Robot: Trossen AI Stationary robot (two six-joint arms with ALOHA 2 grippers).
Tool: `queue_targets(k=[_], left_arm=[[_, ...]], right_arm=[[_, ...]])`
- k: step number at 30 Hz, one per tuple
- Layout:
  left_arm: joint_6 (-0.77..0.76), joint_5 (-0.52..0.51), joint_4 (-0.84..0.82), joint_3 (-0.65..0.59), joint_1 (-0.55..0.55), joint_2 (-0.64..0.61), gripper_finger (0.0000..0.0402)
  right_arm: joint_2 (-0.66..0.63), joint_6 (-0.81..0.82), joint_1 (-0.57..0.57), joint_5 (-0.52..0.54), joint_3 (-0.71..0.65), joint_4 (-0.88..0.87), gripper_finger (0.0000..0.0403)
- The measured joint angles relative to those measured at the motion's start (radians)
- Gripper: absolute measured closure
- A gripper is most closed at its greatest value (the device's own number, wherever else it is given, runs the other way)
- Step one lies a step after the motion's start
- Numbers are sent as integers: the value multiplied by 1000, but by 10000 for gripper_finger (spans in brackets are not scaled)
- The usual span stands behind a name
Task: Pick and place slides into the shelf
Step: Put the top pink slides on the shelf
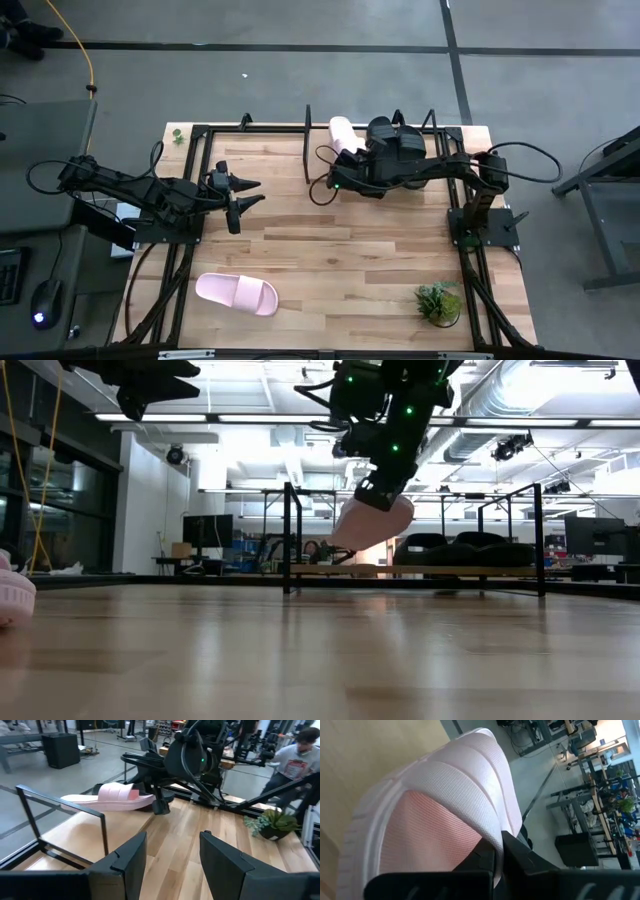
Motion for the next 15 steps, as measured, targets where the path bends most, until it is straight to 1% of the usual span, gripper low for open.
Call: queue_targets(k=[5,8,12,15], left_arm=[[1,-22,1,0,0,0,234],[4,-35,4,0,0,0,234],[8,-36,11,0,1,0,234],[8,-36,11,0,1,-1,234]], right_arm=[[11,-59,-13,-3,0,25,403],[35,-71,-20,-9,26,31,403],[97,-88,-26,-9,128,-21,403],[158,-44,-26,24,233,-144,403]])
